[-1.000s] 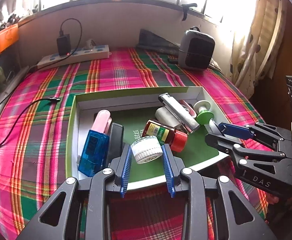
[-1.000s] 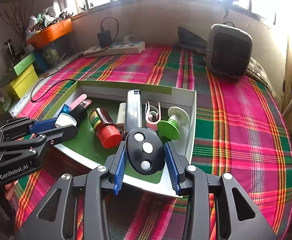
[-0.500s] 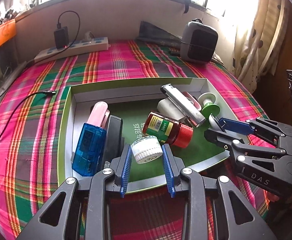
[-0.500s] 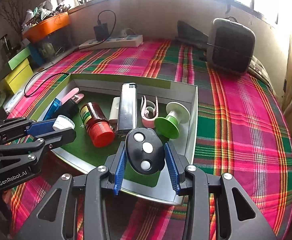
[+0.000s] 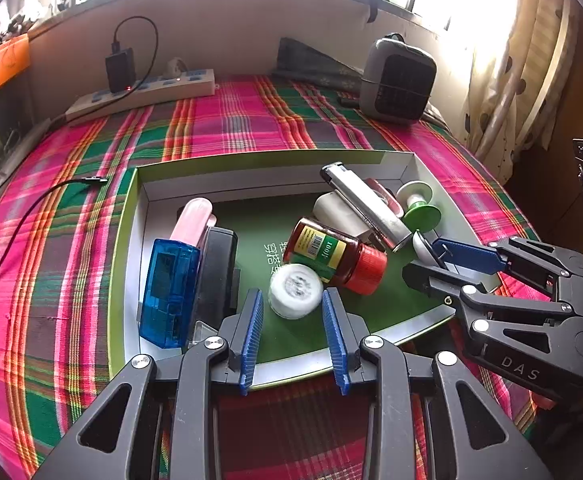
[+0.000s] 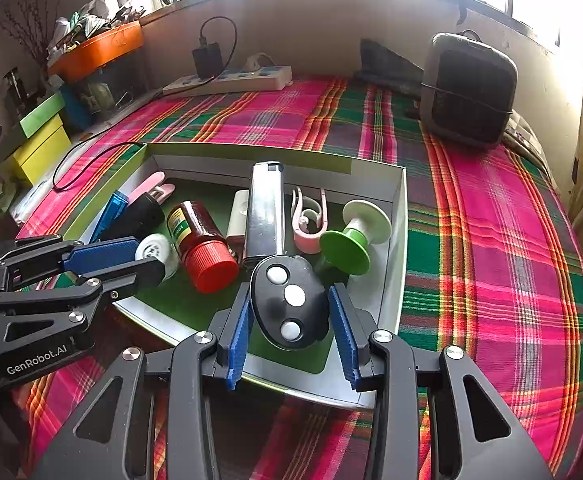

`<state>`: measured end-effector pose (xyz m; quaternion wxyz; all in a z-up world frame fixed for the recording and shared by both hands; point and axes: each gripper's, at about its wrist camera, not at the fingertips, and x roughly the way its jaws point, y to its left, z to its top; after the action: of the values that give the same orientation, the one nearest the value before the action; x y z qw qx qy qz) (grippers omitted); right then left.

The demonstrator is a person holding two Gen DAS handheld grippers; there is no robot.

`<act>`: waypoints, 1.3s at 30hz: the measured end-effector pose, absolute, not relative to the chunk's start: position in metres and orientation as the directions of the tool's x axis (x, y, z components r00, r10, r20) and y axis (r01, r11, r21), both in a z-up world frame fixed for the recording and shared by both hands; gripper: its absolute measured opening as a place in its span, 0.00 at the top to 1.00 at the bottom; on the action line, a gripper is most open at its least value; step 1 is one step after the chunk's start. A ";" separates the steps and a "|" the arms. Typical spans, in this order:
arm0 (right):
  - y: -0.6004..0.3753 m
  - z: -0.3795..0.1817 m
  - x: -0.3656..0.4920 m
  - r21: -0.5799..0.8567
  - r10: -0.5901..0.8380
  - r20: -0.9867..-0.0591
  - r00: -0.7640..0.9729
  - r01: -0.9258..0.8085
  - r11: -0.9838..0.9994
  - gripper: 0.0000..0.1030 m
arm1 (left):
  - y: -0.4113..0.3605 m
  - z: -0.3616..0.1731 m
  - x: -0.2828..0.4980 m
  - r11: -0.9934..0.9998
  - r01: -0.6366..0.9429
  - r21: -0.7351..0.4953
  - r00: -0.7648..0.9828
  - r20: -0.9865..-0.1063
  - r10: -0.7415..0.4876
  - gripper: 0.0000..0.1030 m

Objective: Organize rigid objects
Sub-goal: 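Lower the white cap into the tray with the left gripper while the right lowers the disc, then open both grippers to release the cap and disc in the tray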

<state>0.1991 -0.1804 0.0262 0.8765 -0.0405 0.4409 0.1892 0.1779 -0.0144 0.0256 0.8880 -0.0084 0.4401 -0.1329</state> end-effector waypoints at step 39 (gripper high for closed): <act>-0.188 0.031 0.189 0.141 0.305 -0.776 0.552 -0.320 0.937 0.58 | -0.013 0.039 0.157 0.973 0.215 -0.081 0.627 -0.752 -0.201 0.63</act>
<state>0.1893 -0.1875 0.0314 0.8809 -0.0082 0.4387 0.1773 0.1570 -0.0130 0.0394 0.9020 0.0082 0.4160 -0.1153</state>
